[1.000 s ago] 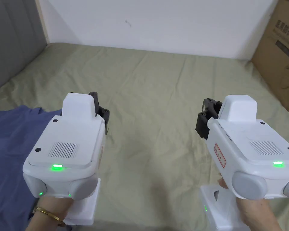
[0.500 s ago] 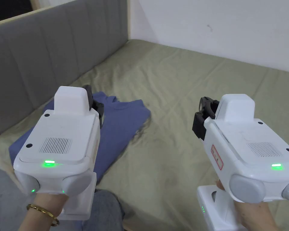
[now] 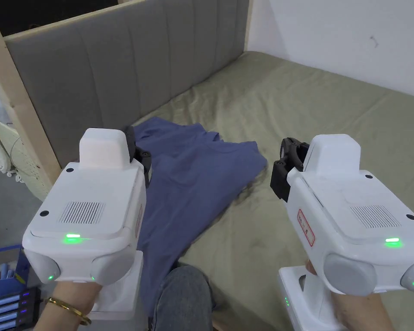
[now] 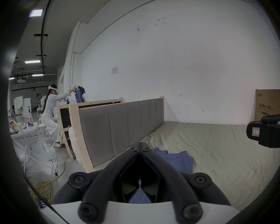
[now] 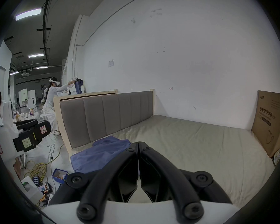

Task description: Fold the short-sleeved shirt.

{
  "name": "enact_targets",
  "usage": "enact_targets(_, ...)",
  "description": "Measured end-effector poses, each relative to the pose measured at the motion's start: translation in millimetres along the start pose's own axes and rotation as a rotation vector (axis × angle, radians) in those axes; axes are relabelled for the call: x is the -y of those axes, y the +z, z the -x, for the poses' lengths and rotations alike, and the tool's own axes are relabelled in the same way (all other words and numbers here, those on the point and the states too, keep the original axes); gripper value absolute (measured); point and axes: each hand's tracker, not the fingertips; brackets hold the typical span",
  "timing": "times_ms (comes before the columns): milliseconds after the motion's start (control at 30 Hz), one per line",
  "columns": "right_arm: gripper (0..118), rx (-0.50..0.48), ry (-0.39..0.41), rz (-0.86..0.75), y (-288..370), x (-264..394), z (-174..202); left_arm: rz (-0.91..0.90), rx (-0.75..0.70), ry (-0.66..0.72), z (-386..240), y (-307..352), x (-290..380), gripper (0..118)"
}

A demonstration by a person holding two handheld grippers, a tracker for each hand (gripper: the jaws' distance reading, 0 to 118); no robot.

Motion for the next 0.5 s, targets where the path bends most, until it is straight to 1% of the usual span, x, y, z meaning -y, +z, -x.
enact_targets(67,0,-0.001,0.002,0.002,-1,0,-1,0.012,0.006,0.015,1,-6,2,2)
enact_targets(100,0,0.001,0.004,0.003,-2,0,-2,0.027,0.007,0.022,0,-11,2,6)
enact_targets(133,0,0.004,0.006,0.003,-3,0,-4,0.034,0.012,0.028,0,-16,2,13)
enact_targets(167,0,0.007,0.006,0.004,-4,0,-5,0.040,0.015,0.032,-2,-20,3,24)
enact_targets(200,0,0.010,0.005,0.005,-4,-1,-7,0.057,0.024,0.032,-3,-27,3,43)
enact_targets(233,0,0.012,0.005,0.007,-5,-1,-9,0.074,0.039,0.032,-3,-34,3,73)
enact_targets(300,0,0.018,0.005,0.013,-8,0,-14,0.108,0.078,0.045,-6,-51,4,112)
enact_targets(333,0,0.022,0.005,0.016,-10,0,-16,0.135,0.092,0.055,-8,-60,5,118)
enact_targets(367,0,0.027,0.003,0.020,-11,0,-18,0.122,0.127,0.093,-9,-67,4,118)
enact_targets(400,0,0.035,0.000,0.023,-12,1,-20,0.142,0.108,0.075,-10,-82,4,118)
enact_targets(500,0,0.049,0.001,0.039,-19,3,-28,0.244,0.163,0.069,-19,-128,5,118)
